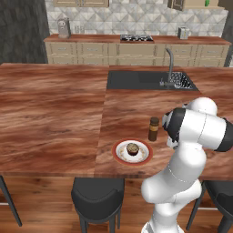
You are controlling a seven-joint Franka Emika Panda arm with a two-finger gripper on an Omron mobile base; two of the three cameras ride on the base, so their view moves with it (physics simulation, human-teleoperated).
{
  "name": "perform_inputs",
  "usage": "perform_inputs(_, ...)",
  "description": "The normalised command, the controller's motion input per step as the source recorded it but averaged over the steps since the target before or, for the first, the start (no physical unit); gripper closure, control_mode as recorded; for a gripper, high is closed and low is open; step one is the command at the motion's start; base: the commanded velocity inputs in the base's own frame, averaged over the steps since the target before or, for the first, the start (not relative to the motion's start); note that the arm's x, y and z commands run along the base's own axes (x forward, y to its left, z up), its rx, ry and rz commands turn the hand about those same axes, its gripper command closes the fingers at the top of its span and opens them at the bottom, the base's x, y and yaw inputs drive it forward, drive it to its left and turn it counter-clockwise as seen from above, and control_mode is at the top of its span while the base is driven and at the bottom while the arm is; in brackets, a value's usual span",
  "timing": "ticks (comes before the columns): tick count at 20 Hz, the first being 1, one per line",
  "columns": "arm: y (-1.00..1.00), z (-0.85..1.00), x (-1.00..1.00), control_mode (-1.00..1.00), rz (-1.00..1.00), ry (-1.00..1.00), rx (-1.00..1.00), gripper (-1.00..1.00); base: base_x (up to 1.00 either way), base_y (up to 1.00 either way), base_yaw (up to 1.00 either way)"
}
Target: Take the cinnamon bottle from the cabinet and place it on the dining table, next to the plate with the cupcake. Then take the chocolate from the dining counter and place it on the cupcake plate.
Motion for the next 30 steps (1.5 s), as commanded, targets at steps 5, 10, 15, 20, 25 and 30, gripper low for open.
perform_inputs(5, 0.42, 0.48, -0.20, -1.00, -0.16, -0.01, -0.01, 1.00, 0.00, 0.00, 0.00)
perform_inputs(10, 0.54, 0.18, -0.14, -1.00, -0.32, 0.00, -0.06, 1.00, 0.00, 0.00, 0.00)
perform_inputs(15, 0.47, 0.09, -0.09, -1.00, -0.44, 0.00, 0.00, 1.00, 0.00, 0.00, 0.00)
perform_inputs(20, 0.39, 0.03, 0.00, -1.00, -0.52, 0.00, 0.00, 1.00, 0.00, 0.00, 0.00)
perform_inputs(25, 0.42, 0.01, 0.03, -1.00, -0.52, 0.02, 0.00, 1.00, 0.00, 0.00, 0.00)
perform_inputs(30, 0.38, 0.00, 0.08, -1.00, -0.41, 0.00, 0.00, 1.00, 0.00, 0.00, 0.00)
